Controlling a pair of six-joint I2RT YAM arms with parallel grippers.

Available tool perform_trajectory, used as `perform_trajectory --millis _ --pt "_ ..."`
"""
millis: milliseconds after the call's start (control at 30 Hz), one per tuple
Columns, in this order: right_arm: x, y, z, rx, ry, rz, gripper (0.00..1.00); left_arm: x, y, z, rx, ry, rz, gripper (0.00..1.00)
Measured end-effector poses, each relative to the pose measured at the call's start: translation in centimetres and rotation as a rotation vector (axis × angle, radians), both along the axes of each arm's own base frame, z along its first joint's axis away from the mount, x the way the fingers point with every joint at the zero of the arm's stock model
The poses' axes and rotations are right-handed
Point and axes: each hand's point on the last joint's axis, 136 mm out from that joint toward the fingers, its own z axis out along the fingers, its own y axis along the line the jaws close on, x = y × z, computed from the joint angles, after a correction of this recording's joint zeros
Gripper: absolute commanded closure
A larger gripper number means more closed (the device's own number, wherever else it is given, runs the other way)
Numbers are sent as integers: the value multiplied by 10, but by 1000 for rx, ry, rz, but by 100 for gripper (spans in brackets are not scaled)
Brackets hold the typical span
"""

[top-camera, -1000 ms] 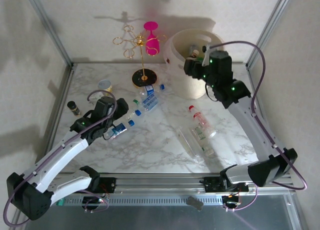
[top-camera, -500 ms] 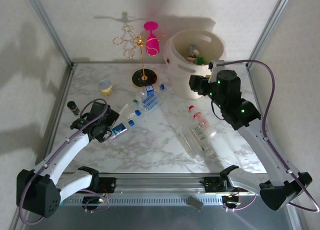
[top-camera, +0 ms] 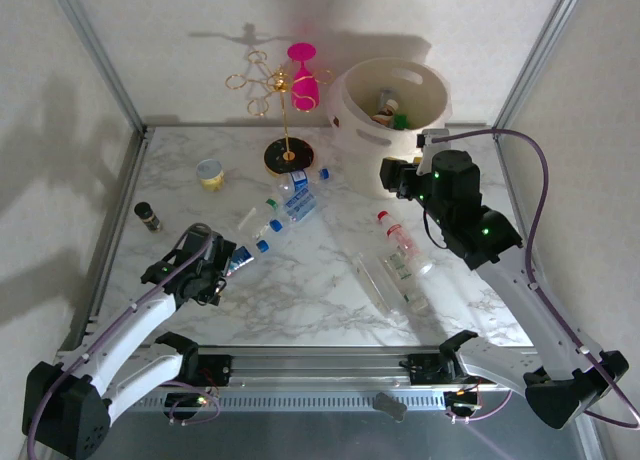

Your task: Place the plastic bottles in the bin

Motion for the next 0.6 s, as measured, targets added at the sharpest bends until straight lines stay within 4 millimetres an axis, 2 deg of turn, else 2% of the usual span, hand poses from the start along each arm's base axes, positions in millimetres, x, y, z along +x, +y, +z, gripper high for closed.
perform_trajectory --millis 333,467,600 --pt "-1 0 1 -25 -12 -5 36 16 -2 -17 -16 -10 73 0" --pt "-2 1 0 -35 -15 -8 36 22 2 -25 -6 15 107 0" --pt "-2 3 0 -40 -16 -8 36 33 9 -25 -2 16 145 0"
